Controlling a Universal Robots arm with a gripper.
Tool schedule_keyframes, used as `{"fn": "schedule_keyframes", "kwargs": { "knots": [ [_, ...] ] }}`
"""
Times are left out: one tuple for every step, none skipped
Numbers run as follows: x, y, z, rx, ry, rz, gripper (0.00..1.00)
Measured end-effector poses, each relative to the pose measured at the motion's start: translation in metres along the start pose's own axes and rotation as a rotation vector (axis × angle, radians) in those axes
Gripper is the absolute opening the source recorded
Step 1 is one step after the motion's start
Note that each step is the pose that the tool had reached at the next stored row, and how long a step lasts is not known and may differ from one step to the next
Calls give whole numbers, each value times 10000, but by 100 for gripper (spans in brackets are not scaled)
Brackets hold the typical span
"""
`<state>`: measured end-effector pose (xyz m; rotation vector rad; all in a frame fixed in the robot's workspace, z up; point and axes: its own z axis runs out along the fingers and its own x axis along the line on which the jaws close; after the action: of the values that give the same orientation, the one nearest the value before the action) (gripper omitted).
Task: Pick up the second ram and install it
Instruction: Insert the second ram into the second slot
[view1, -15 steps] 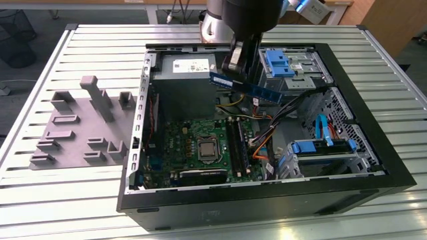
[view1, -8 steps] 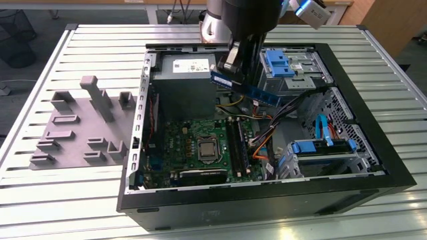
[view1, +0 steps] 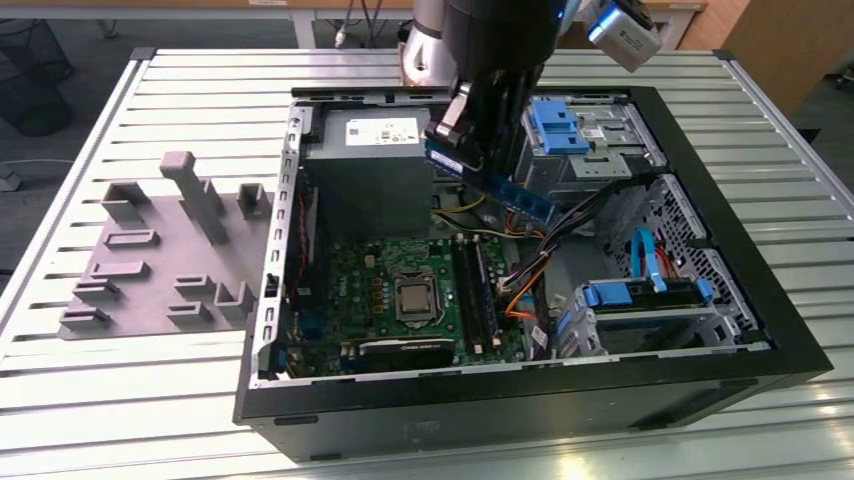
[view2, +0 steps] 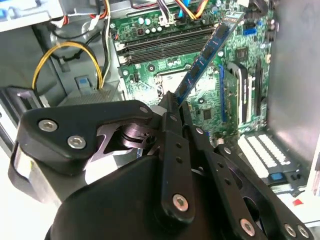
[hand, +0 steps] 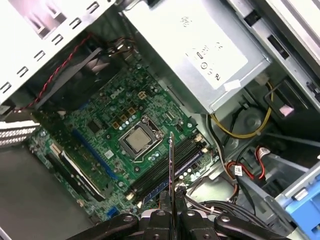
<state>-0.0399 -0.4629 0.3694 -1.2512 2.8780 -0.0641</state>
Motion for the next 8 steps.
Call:
{"fn": "schedule_keyframes", "kwargs": {
  "knots": [
    [0,0,3,-1,8,173,14],
    [0,0,5,-2,15,344,14],
    [0,0,8,-3,23,518,14],
    [0,0,10,-5,31,689,14],
    [0,1,12,-6,39,861,14],
    [0,1,15,-7,48,1044,14],
    [0,1,18,-8,55,1214,14],
    [0,1,20,-10,63,1385,14]
  ]
}}
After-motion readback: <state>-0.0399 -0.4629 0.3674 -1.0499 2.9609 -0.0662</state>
